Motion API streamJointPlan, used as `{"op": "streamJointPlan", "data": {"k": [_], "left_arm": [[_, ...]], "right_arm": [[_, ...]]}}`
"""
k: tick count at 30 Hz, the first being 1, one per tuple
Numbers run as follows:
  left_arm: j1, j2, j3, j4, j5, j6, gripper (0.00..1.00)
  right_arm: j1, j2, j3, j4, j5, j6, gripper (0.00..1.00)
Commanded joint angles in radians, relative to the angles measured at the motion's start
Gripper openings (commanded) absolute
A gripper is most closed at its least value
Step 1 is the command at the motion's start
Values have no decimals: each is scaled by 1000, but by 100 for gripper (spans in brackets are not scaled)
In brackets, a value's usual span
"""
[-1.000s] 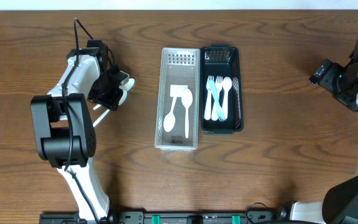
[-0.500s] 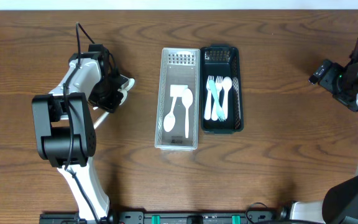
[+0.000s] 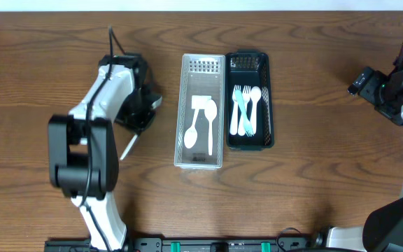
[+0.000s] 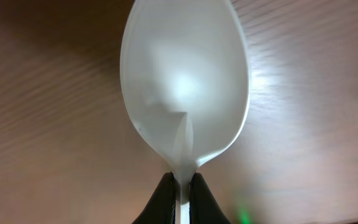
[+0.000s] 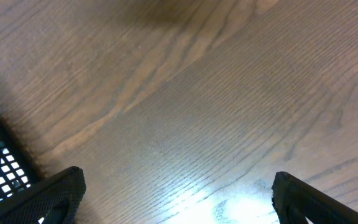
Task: Pack container
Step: 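Grasp the third white spoon with the left gripper, then place the third white spoon into the clear tray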
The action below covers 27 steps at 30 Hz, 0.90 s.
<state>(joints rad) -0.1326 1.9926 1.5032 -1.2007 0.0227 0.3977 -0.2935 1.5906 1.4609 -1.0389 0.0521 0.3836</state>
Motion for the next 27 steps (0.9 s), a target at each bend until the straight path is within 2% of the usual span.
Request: {"op": "streamJointPlan", "data": {"k": [1,6,14,17,21,24,27], "left_arm": [[-61,-145,79,-13,42,-158,6],[-171,-267,86,87,199,-277,6],[-311,-221,56,282,209,-433,7],[-324,-174,56,322,210,-496,17],[-312,-180,74,317,209,-510,38],[-276,-213,127,267,195,-472,45],[-222,-257,151,231,118,-389,53]], "right_arm": [[-6,3,-4,-2,-1,13,99],[-6,3,-4,-2,-1,13,99],[-6,3,-4,-2,-1,12,99],[-6,3,-4,-2,-1,12,99],[-6,3,-4,-2,-1,12,99],[-6,3,-4,-2,-1,12,99],[-6,3,-4,-2,-1,12,99]]}}
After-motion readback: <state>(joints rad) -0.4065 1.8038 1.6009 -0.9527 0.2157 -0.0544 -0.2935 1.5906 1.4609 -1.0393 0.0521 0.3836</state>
